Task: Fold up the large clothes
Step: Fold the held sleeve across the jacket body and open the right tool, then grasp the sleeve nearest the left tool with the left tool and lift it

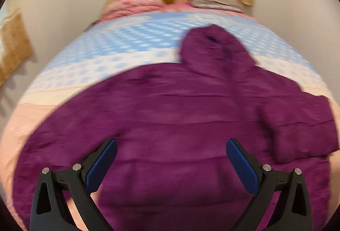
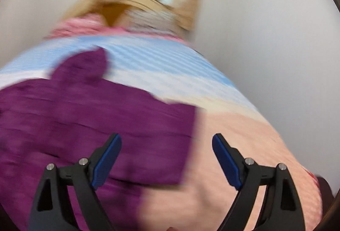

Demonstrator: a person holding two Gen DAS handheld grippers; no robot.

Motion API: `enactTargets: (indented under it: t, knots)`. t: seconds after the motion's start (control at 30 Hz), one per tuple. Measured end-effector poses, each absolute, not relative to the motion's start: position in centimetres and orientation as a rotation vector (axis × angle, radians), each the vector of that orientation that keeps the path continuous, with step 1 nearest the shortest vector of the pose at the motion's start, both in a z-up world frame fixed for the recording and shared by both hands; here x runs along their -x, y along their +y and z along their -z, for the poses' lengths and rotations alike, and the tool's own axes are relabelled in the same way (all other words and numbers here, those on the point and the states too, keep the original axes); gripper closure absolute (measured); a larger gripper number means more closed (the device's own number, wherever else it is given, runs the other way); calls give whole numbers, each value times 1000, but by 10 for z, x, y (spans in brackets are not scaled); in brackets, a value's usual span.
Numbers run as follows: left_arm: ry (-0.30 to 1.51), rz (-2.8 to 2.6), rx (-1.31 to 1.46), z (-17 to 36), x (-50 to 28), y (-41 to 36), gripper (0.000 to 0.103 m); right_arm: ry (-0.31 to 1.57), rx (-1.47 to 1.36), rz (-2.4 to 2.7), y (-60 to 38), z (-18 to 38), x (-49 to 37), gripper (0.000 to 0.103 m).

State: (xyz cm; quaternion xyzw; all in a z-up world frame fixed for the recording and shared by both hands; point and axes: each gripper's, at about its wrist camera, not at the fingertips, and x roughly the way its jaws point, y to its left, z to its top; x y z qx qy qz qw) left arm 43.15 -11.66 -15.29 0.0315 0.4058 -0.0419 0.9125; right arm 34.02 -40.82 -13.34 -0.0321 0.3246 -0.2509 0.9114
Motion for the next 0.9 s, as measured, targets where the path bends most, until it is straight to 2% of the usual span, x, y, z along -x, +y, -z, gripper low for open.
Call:
enactTargets:
  t: [0.17, 0.23, 0.27, 0.3, 0.33, 0.43, 0.7, 0.9]
  knots:
    - [869, 209, -96, 166, -448, -195, 3, 752, 43, 660, -463, 162, -332, 14]
    - [898, 263, -112, 175, -455, -223, 16, 781, 21, 665, -474, 174, -332, 13]
    - [918, 283, -123, 180, -458, -234, 40, 795, 12, 661, -477, 181, -332, 13]
    - [943, 319, -124, 186, -461, -245, 80, 812, -3, 651, -481, 186, -334, 13]
    - [976, 370, -128, 193, -461, -257, 93, 812, -14, 647, -481, 187, -334, 13]
    - [889, 362, -206, 183, -450, -271, 94, 824, -36, 654, -486, 189, -334, 6]
    - [628, 218, -275, 121, -427, -207, 95, 809, -83, 641, -495, 196, -328, 5]
    - [637, 111, -268, 123, -430, -143, 95, 804, -46, 664, -487, 196, -323, 5]
